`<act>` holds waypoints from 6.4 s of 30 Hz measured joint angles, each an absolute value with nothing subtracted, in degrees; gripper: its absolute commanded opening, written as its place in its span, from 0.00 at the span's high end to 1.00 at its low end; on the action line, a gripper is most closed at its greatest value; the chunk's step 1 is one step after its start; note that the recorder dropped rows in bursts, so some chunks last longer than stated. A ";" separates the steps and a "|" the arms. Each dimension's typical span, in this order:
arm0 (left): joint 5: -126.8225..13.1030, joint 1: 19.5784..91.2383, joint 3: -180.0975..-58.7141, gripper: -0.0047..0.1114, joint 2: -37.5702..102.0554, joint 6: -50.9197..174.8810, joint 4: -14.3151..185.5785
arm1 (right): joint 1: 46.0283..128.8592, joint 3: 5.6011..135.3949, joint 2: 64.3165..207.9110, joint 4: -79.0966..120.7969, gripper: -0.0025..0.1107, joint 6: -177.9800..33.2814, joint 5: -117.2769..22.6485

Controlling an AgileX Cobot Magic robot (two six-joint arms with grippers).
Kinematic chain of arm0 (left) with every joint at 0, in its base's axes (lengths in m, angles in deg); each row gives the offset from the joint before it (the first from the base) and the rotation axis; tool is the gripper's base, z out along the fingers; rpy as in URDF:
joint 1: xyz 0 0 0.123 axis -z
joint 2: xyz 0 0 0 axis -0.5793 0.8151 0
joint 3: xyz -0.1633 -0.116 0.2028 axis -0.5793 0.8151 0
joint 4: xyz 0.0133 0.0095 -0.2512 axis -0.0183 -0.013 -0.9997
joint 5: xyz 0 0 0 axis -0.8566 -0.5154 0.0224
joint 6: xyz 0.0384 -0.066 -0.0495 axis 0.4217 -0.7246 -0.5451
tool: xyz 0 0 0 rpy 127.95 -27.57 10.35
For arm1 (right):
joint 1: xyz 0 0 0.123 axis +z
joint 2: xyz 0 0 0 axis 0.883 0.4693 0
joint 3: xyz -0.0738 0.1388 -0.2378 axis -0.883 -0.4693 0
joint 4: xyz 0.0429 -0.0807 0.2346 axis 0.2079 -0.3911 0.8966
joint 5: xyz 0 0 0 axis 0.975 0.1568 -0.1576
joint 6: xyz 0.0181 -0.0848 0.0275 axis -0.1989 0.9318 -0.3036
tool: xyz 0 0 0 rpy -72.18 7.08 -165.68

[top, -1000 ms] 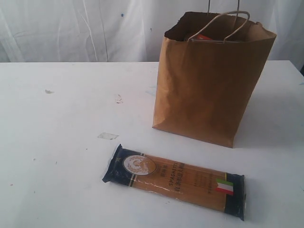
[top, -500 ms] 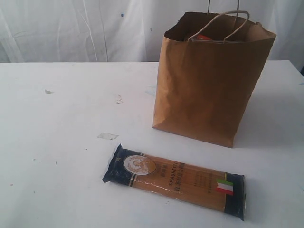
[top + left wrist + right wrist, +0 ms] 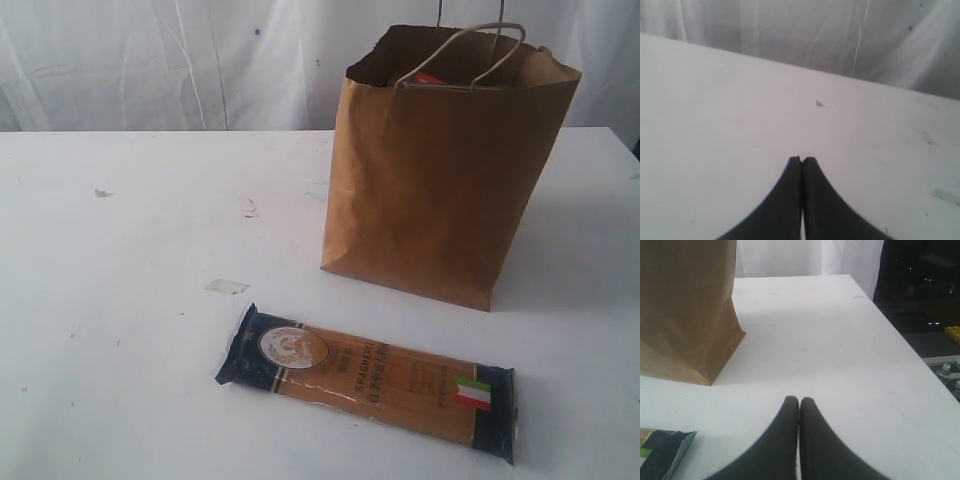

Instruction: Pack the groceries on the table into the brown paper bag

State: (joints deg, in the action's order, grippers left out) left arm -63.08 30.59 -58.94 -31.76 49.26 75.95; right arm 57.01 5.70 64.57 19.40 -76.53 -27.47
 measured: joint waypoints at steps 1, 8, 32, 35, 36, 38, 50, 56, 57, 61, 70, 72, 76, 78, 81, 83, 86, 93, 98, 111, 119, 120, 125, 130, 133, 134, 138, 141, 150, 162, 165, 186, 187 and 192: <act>-64.06 30.59 -58.94 0.96 -32.29 44.75 81.41 | 57.01 5.70 64.57 19.40 0.98 -76.53 -27.47; -52.18 30.59 -58.90 0.96 -33.36 32.38 98.92 | 57.01 5.70 64.57 19.40 0.98 -76.53 -27.47; -47.20 30.06 -58.71 0.96 -36.40 28.23 99.49 | 57.01 5.70 64.57 19.48 0.98 -76.53 -27.47; -47.35 27.10 -58.80 0.96 -37.12 28.23 99.61 | 57.01 5.70 64.57 19.48 0.98 -76.53 -27.36; -47.35 26.31 -58.80 0.96 -37.12 28.23 100.10 | 57.01 5.70 64.57 19.48 0.98 -76.53 -27.36; -46.93 25.09 -58.80 0.96 -37.35 29.36 100.71 | 57.01 5.70 64.57 19.48 0.98 -76.53 -27.36; -44.23 24.61 -58.80 0.96 -37.35 32.96 101.60 | 57.01 5.70 64.57 19.48 0.98 -76.62 -27.36; -44.14 25.46 -58.80 0.96 -37.35 33.09 101.71 | 57.01 5.70 64.57 17.22 0.98 -73.36 -29.29; -44.14 26.65 -58.80 0.96 -37.35 33.09 101.71 | 57.01 5.70 64.57 17.13 0.98 -73.05 -29.67; -43.93 30.22 -58.80 0.96 -37.35 33.23 101.71 | 57.01 5.70 64.57 19.83 0.98 -74.15 -31.60; -43.81 31.39 -58.80 0.96 -37.35 33.23 101.71 | 57.01 6.00 64.45 31.05 0.98 -103.89 -84.16; -43.81 31.39 -58.80 0.96 -37.35 33.23 101.71 | 57.01 7.81 64.32 31.47 0.98 -109.78 -91.04; -43.81 31.39 -58.80 0.96 -37.35 33.23 101.71 | 57.01 15.44 64.30 28.96 0.98 -110.31 -92.09; -43.81 31.74 -58.80 0.96 -37.35 33.23 101.71 | 57.01 20.34 64.32 24.33 0.98 -100.51 -84.82; -43.81 32.29 -58.80 0.96 -37.35 33.23 101.71 | 57.01 26.37 66.99 14.12 0.98 -85.25 -66.11; -43.72 32.37 -58.80 0.96 -37.35 33.23 101.71 | 57.01 28.56 70.79 11.07 0.98 -77.04 -54.03; -43.72 32.50 -58.80 0.96 -37.35 33.23 101.71 | 57.01 30.03 78.50 9.40 0.98 -69.05 -37.48; -43.72 32.50 -58.80 0.96 -37.35 33.23 101.71 | 57.76 32.62 99.19 18.20 0.98 -67.50 -18.69; -43.72 32.50 -58.80 0.96 -37.35 33.23 101.71 | 64.75 39.74 114.73 35.50 0.98 -48.53 -8.43; -43.72 32.50 -58.80 0.96 -37.35 33.23 101.71 | 102.51 54.60 133.60 12.62 0.98 -66.85 21.64; -43.72 32.50 -58.80 0.96 -37.35 33.23 101.71 | 110.75 69.59 151.41 12.62 0.98 -54.67 22.42; -43.72 32.50 -58.80 0.96 -37.35 33.23 101.71 | 110.87 70.77 153.74 12.30 0.98 -52.42 21.83; -43.72 32.50 -58.80 0.96 -37.35 33.23 101.71 | 110.99 73.67 161.49 9.43 0.89 -48.61 8.55; -43.72 32.50 -58.80 0.96 -37.35 33.23 101.71 | 111.09 73.90 164.61 9.75 0.43 -48.24 1.42; -43.72 32.50 -58.80 0.96 -37.35 33.23 101.71 | 111.09 73.90 164.83 10.02 0.19 -48.24 -1.01; -43.72 32.50 -58.80 0.96 -37.35 33.23 101.71 | 111.09 73.90 164.83 9.92 0.14 -48.24 -2.24; -43.72 32.50 -58.80 0.96 -37.35 33.23 101.71 | 111.09 74.01 164.83 9.81 0.11 -48.24 -8.18; -43.72 32.50 -58.80 0.96 -37.35 33.23 101.71 | 111.09 74.01 164.83 9.81 0.11 -48.24 -11.74; -43.72 32.50 -58.80 0.96 -37.35 33.23 101.71 | 111.09 74.01 164.83 11.25 0.11 -48.24 -15.37; -43.72 32.50 -58.80 0.96 -37.35 33.23 101.71 | 111.09 74.01 164.87 14.54 0.08 -49.46 -19.79; -43.72 32.50 -58.80 0.96 -37.35 33.23 101.71 | 111.09 74.01 164.87 14.76 0.05 -51.54 -19.79; -43.72 32.50 -58.80 0.96 -37.35 33.23 101.71 | 111.09 74.01 167.71 14.77 0.05 -76.91 -17.84; -43.72 32.50 -58.80 0.96 -37.35 33.23 101.71 | 111.09 74.14 168.27 14.77 0.05 -75.51 -16.55; -43.72 32.50 -58.80 0.96 -37.35 33.23 101.71 | 111.09 75.57 171.93 14.77 0.05 -65.48 -5.67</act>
State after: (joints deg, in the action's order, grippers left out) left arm -43.72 32.50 -58.80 -37.35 33.23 101.71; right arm 111.09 75.57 171.93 14.77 -65.48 -5.67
